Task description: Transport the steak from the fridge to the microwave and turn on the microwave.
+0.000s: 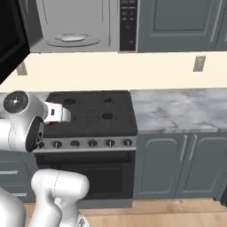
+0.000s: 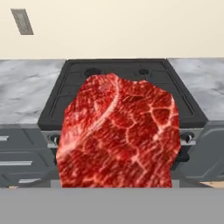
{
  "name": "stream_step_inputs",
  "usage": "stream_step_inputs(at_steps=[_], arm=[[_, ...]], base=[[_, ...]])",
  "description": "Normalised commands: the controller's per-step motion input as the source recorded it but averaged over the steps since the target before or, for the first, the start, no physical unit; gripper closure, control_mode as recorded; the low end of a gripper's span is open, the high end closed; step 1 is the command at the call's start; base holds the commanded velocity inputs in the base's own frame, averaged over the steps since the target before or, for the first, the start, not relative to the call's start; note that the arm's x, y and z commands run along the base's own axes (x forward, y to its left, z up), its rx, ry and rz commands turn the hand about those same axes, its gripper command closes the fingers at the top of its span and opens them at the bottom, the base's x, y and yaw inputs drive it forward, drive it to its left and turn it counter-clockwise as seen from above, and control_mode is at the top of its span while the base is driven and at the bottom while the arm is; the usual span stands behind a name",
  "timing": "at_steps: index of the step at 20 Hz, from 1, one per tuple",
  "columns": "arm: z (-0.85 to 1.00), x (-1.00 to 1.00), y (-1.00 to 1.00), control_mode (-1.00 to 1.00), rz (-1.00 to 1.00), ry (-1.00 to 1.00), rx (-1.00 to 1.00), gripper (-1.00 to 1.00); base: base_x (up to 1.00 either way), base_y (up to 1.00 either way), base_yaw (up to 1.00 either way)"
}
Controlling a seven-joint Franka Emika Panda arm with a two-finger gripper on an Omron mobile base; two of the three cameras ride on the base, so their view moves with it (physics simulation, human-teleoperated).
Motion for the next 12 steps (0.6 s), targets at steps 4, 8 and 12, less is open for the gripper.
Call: stream_step_inputs(at_steps=[4, 8, 12], arm=[[0.00, 0.00, 0.00, 1.00, 0.00, 0.00, 0.00, 1.00], [0.00, 0.00, 0.00, 1.00, 0.00, 0.00, 0.00, 1.00], [0.00, 0.00, 0.00, 1.00, 0.00, 0.00, 0.00, 1.00]], base=[[0.53, -0.30, 0.19], [0.54, -0.24, 0.13], [0.50, -0.07, 0.10]])
